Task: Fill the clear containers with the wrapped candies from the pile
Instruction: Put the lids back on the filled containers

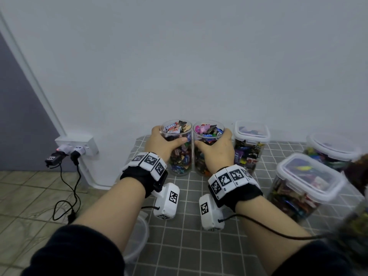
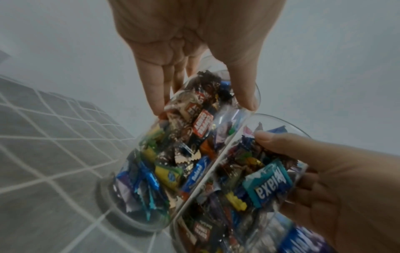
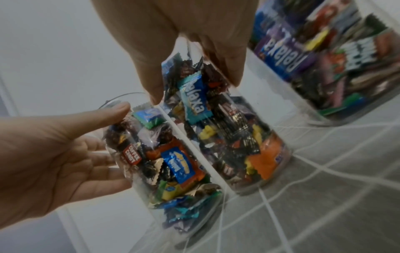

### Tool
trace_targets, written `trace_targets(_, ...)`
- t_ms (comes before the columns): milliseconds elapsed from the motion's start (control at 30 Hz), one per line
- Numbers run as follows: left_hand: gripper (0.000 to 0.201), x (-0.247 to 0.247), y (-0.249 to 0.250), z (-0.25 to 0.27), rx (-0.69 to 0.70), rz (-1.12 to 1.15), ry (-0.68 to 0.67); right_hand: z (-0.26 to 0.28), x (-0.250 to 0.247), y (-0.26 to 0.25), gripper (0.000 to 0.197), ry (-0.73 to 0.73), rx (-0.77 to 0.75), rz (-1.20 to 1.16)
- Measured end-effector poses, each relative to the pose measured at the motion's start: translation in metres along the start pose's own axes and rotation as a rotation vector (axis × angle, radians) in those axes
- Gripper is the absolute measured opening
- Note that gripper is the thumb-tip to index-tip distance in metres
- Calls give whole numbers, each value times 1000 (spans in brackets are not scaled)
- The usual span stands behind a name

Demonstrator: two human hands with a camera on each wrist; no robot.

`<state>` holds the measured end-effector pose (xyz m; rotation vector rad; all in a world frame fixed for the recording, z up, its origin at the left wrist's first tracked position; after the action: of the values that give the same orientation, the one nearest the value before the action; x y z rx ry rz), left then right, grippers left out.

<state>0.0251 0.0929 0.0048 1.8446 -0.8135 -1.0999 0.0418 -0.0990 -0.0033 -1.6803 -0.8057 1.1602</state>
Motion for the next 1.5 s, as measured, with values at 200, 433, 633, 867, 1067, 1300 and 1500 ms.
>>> trace_targets(200,67,-12,11,47,7,52,-34,46,-36,2,77,-40,-11,-36)
trace_targets(433,82,-13,27,110,-36,197,-158,92,-86,11,77,-89,-16,-32)
trace_targets(633,85,-17,38,160,-22,204,-232,133,-122,16,68,-152,-24,-35)
trace_targets(867,63,-27,46,194,39,151,-289,169,-145,23,72,-192,-40,39)
trace_targets(1067,73,-30,46,207,77,46,-358,175,-147,31,77,-201,-56,41)
trace_targets(1300,129,-48,42,209,134,-299,-546,193,-163,1,95,-51,-393,139)
trace_targets(1500,106,-100,23,185,80,-534,-498,249,-149,-53,31,-38,-892,107)
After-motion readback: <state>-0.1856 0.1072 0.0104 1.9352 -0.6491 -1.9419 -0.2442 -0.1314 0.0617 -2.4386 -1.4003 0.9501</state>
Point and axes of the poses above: each hand's wrist, its own z-axis away from the middle knuckle, its own x-axis out of the palm, y = z × x, the point moved 7 cm from there along -z, towards the middle knuckle, and after that the axes turned 9 degrees about x, right-handed, at the moved point
